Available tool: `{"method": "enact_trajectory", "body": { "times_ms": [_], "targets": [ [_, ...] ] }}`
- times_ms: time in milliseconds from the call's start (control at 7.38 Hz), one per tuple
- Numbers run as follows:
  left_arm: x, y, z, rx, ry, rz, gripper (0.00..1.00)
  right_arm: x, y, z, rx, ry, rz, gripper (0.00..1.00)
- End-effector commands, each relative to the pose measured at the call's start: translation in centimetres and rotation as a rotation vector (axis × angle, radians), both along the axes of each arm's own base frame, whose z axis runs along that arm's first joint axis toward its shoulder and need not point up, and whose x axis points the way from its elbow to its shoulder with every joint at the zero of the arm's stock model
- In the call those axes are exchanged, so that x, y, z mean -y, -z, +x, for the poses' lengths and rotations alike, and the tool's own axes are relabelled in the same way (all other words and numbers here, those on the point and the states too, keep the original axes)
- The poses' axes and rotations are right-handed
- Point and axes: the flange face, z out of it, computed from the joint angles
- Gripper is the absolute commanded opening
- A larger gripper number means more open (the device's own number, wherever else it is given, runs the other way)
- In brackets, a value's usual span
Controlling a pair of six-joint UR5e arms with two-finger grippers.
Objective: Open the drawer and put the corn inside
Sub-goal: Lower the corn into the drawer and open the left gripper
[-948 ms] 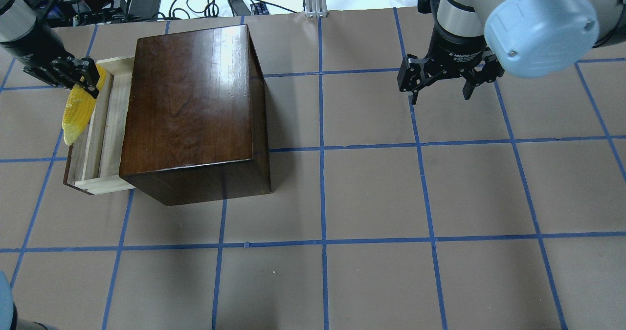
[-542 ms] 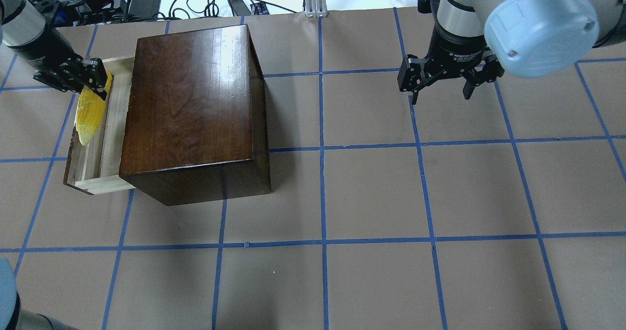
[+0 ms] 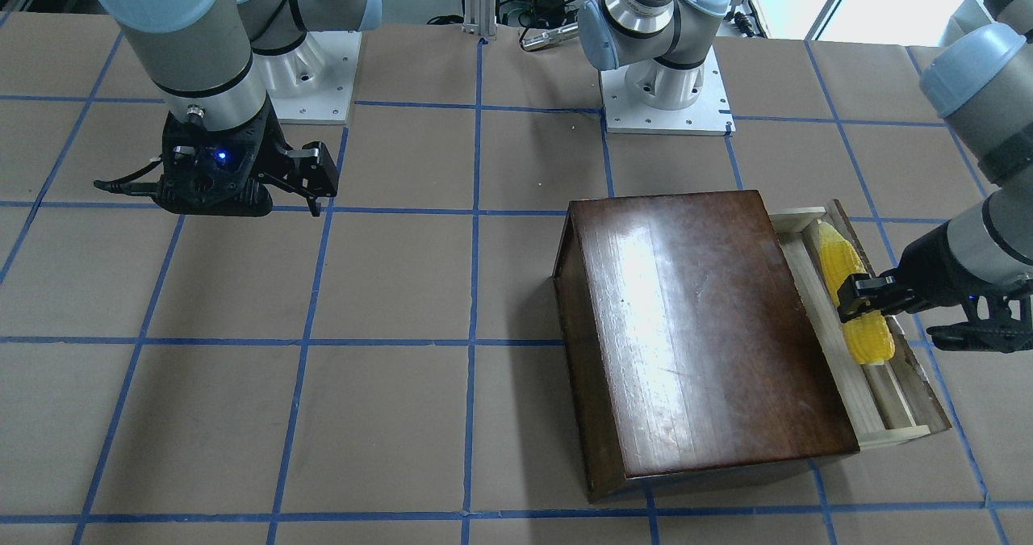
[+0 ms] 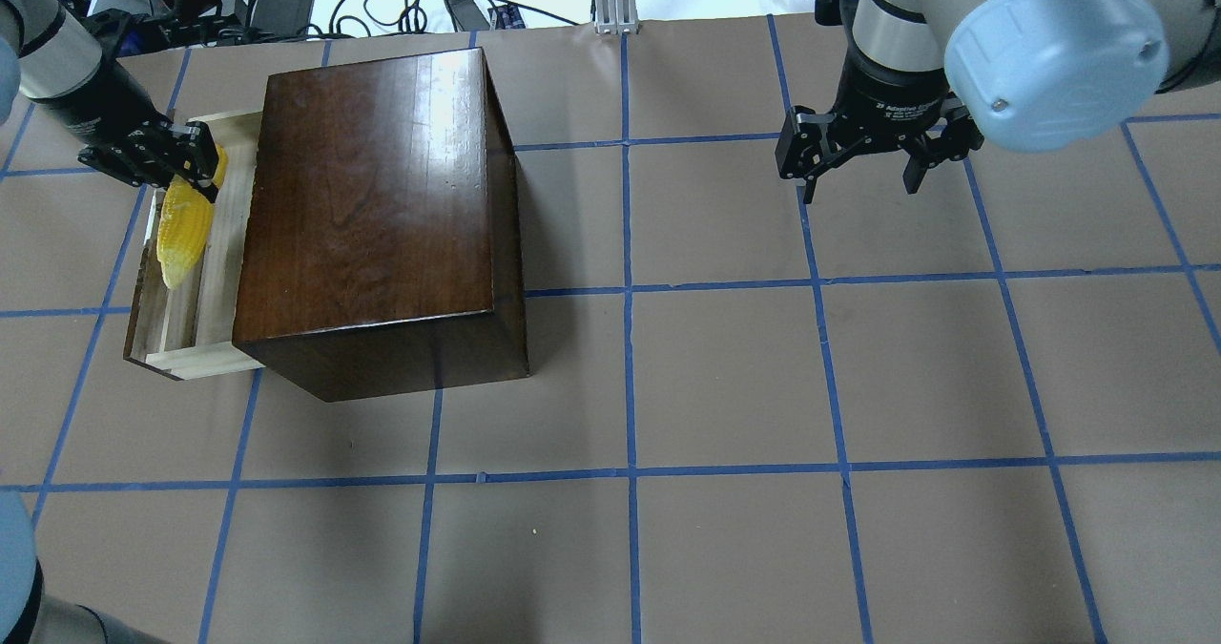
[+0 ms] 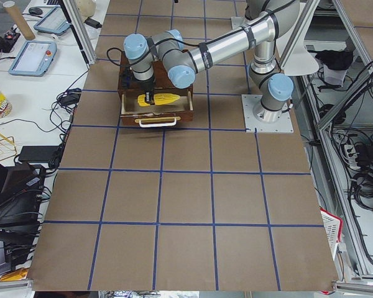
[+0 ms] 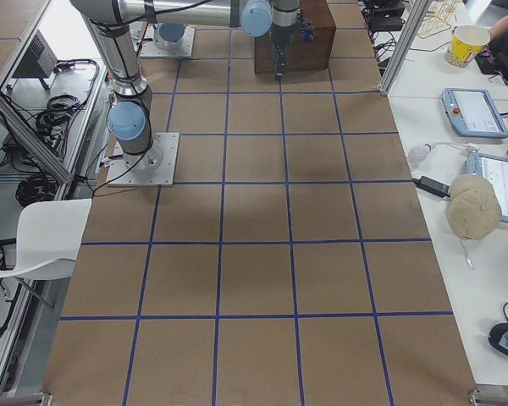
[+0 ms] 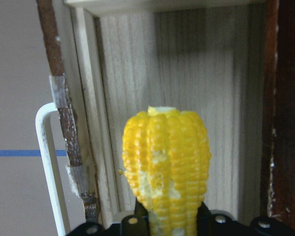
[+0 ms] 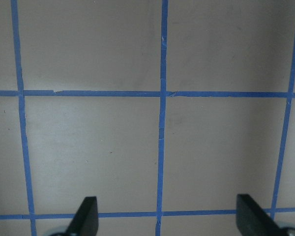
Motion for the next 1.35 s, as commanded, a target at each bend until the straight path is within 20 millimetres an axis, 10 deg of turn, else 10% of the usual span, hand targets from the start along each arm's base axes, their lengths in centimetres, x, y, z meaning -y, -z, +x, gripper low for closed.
{"method": "enact_trajectory", "body": {
  "times_ms": [0,135,271,406,1219],
  "targets": [
    [0.2,0.5,0.1,-0.002,0.0,0.008,0.11,0.0,-0.1,0.0,0.0,0.0,-0.002,1.0],
    [0.2,0.5,0.1,-0.003,-0.005,0.008,0.24,0.0,0.0,0.0,0.0,0.0,0.0,1.0],
    [0.2,0.6,0.1,-0.003,-0.011,0.009,0.73,0.0,0.0,0.0,0.0,0.0,0.0,1.0],
    [0.3,0.6,0.1,-0.003,-0.015,0.008,0.83,0.0,0.0,0.0,0.0,0.0,0.0,1.0],
    [-0.8,-3.4,-1.2,0.024,-0.007,-0.039,1.0,0.0,0.0,0.0,0.0,0.0,0.0,1.0]
  ]
}}
